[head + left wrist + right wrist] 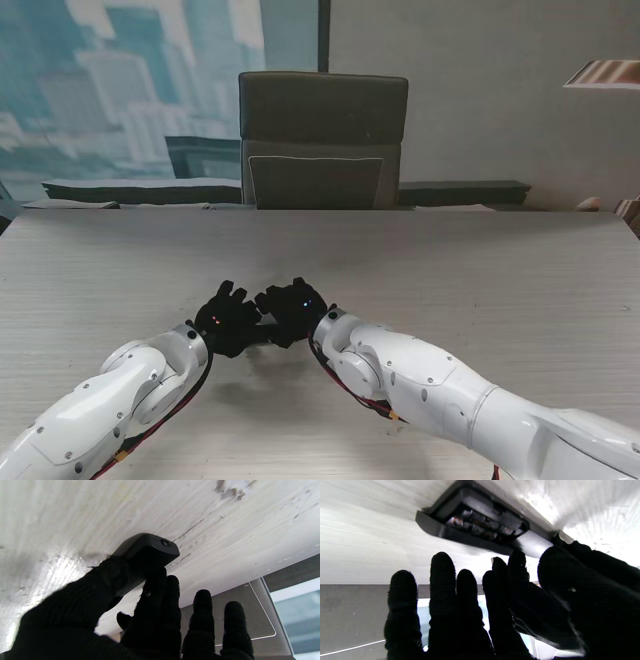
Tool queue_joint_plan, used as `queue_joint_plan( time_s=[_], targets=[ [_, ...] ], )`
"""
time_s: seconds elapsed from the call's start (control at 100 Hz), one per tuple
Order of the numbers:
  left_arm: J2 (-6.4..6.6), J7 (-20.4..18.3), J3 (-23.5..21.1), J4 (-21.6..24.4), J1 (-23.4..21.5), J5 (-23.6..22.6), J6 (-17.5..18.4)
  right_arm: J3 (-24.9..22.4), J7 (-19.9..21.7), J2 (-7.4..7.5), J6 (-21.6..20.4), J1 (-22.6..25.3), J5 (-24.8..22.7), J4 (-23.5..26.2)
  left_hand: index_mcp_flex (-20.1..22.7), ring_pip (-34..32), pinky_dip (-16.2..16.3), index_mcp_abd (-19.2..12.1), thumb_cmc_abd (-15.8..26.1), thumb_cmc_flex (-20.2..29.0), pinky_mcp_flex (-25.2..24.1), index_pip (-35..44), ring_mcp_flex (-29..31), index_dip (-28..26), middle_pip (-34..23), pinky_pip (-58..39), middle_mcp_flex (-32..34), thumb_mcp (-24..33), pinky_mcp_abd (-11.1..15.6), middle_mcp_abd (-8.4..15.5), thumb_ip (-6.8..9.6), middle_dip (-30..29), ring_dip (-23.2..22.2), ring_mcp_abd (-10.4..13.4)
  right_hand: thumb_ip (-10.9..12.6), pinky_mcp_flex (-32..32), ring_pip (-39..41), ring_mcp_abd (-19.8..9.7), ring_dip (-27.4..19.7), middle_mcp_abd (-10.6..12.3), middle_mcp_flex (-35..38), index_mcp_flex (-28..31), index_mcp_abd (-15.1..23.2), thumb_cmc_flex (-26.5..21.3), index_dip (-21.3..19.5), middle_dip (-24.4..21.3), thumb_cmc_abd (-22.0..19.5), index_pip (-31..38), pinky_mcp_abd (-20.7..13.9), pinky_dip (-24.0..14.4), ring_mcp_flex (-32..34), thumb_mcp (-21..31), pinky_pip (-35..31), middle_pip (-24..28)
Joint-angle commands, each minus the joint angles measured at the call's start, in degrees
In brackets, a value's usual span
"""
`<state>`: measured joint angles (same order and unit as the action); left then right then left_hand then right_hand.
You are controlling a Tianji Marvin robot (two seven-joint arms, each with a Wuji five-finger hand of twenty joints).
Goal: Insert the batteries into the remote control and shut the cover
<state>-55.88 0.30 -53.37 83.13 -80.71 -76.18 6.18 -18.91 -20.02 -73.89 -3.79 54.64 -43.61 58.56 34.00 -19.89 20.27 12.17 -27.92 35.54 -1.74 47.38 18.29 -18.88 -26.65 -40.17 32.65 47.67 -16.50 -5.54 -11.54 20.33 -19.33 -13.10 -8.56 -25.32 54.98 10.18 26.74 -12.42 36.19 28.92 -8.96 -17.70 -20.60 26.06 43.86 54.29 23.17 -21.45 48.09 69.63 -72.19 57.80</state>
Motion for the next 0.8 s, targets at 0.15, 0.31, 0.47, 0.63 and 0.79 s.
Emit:
queue_joint_plan(
  time_s=[0.15,0.31,0.47,0.63,0.79],
  targets=[
    [-0.05,-2.10,1.12,-2.88,-1.62,-0.30,-0.02,-2.69,0.98,1.28,-0.16,1.84,-0.06,3.88,4.30,0.58,0.18,-15.43,-1.37,10.85,-0.56,8.52,-1.46,-2.61,0.35,-0.39,-0.68,-2.69,-0.83,-0.33,4.52,-0.17,0.01,-0.63,0.82,1.69,-0.73,1.60,1.38,-1.46,-2.04,-2.37,0.96,5.05,0.21,0.63,-6.18,-1.36,2.26,-0.98,-1.59,-3.91,1.14,-0.59],
    [-0.05,-2.04,1.11,-2.93,-1.61,-0.27,0.02,-4.11,0.89,2.35,1.33,2.33,-1.62,5.62,4.26,0.59,0.19,-15.41,-1.33,10.81,-0.56,8.49,-1.46,-2.58,0.38,-0.40,-0.72,-2.69,-0.83,-0.30,4.52,-0.18,0.03,-0.59,1.66,0.23,-1.00,2.76,1.37,-0.75,0.89,-0.30,2.86,8.58,-0.07,0.33,-16.73,-0.49,3.48,-1.38,-0.45,-8.72,0.91,-1.00],
    [-0.06,-1.95,1.03,-2.97,-1.65,-0.26,0.00,-5.48,2.46,3.12,7.21,3.00,-2.56,7.51,4.27,0.56,0.18,-15.35,-1.33,10.85,-0.59,8.48,-1.41,-2.58,0.38,-0.38,-0.70,-2.72,-0.81,-0.32,4.53,-0.18,0.02,-0.58,1.96,-4.19,2.54,6.69,1.58,-0.66,15.36,16.72,6.43,7.17,-1.50,-0.35,-19.65,3.60,4.90,-3.24,6.26,-11.17,-3.28,-1.25],
    [-0.05,-2.00,0.98,-2.98,-1.67,-0.25,0.00,-5.35,4.29,3.49,12.00,2.83,-3.32,7.88,4.27,0.59,0.18,-15.30,-1.30,10.86,-0.53,8.48,-1.42,-2.58,0.40,-0.39,-0.74,-2.75,-0.79,-0.25,4.54,-0.19,0.03,-0.54,1.87,-6.75,8.05,8.32,1.86,-1.50,22.76,25.01,7.98,7.79,-5.89,-0.37,-19.22,8.47,6.77,-5.53,10.05,-12.75,-7.00,1.38],
    [-0.05,-2.04,0.93,-2.97,-1.70,-0.27,-0.01,-4.44,6.74,3.57,15.32,2.58,-2.99,7.68,4.27,0.60,0.18,-15.27,-1.34,10.84,-0.54,8.49,-1.44,-2.60,0.39,-0.38,-0.71,-2.72,-0.81,-0.38,4.54,-0.18,0.03,-0.67,1.38,-7.66,9.49,9.24,1.57,-2.05,25.64,28.12,7.72,9.68,-7.51,-0.77,-17.34,8.39,7.87,-6.44,11.62,-12.76,-8.02,1.74]
  ],
)
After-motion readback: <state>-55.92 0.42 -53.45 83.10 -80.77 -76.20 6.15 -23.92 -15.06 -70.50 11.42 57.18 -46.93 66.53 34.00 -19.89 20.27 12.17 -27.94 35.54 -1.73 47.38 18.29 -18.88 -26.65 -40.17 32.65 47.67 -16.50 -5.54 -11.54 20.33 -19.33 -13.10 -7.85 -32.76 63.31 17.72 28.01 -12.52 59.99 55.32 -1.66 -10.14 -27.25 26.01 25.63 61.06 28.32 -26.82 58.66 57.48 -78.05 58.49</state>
